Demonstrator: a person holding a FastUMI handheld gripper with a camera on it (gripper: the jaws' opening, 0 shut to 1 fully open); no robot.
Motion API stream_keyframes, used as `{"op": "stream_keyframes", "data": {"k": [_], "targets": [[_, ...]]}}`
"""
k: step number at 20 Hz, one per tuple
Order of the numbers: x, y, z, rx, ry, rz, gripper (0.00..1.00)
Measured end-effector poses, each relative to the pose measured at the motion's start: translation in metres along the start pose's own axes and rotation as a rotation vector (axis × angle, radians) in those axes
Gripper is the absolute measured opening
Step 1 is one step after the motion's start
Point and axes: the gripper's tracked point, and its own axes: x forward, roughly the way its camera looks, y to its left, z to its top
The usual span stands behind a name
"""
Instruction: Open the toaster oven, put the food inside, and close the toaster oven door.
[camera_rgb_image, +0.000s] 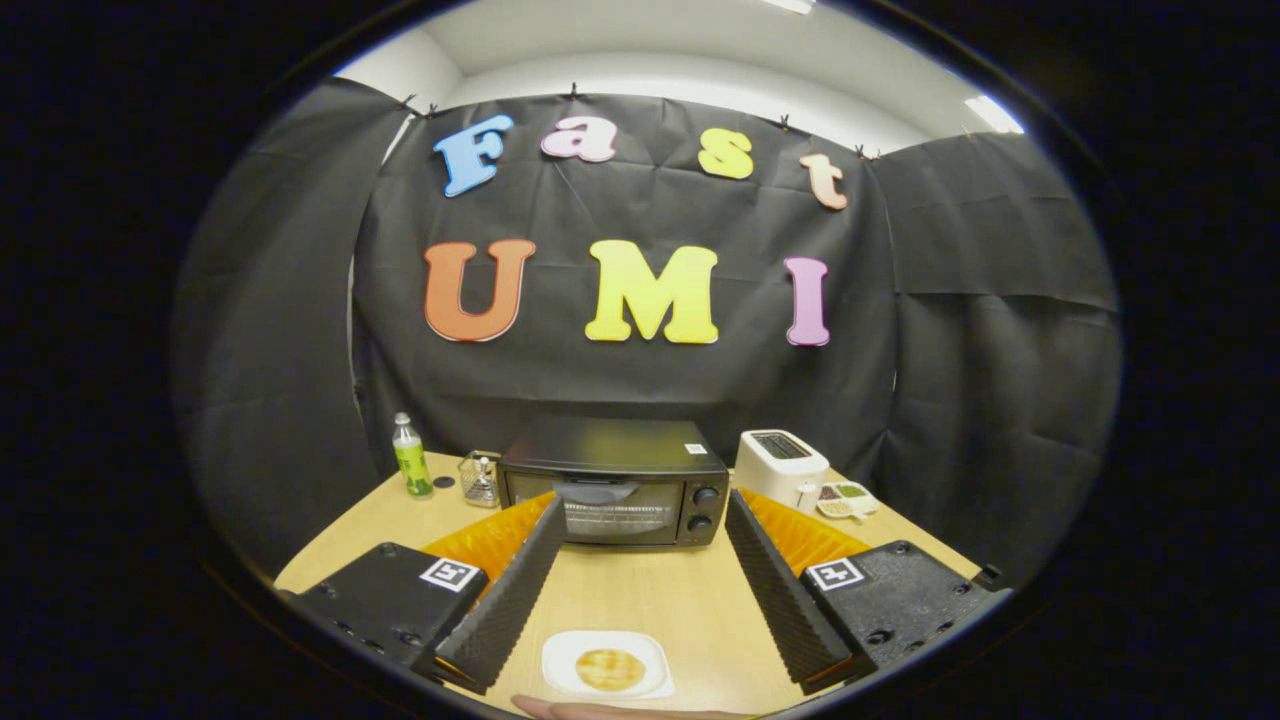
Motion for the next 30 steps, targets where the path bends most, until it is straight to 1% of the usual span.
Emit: {"op": "stream_keyframes", "data": {"k": [3, 5, 8, 10, 12, 14, 18, 23, 24, 28, 30], "targets": [[0.045, 0.012, -0.010, 0.025, 0.032, 0.016, 1.00], [0.079, 0.014, -0.015, 0.028, 0.045, 0.011, 1.00], [0.131, 0.015, -0.028, -0.007, 0.071, -0.025, 1.00], [0.162, 0.024, -0.045, -0.027, 0.125, -0.023, 1.00], [0.185, 0.031, -0.059, -0.027, 0.172, -0.017, 1.00], [0.204, 0.038, -0.062, -0.014, 0.181, -0.008, 1.00], [0.232, 0.043, -0.071, 0.027, 0.214, 0.013, 1.00], [0.249, 0.050, -0.075, 0.096, 0.244, 0.053, 1.00], [0.257, 0.049, -0.076, 0.120, 0.231, 0.052, 1.00], [0.248, 0.050, -0.074, 0.105, 0.224, 0.017, 1.00], [0.244, 0.050, -0.078, 0.120, 0.230, 0.025, 1.00]]}}
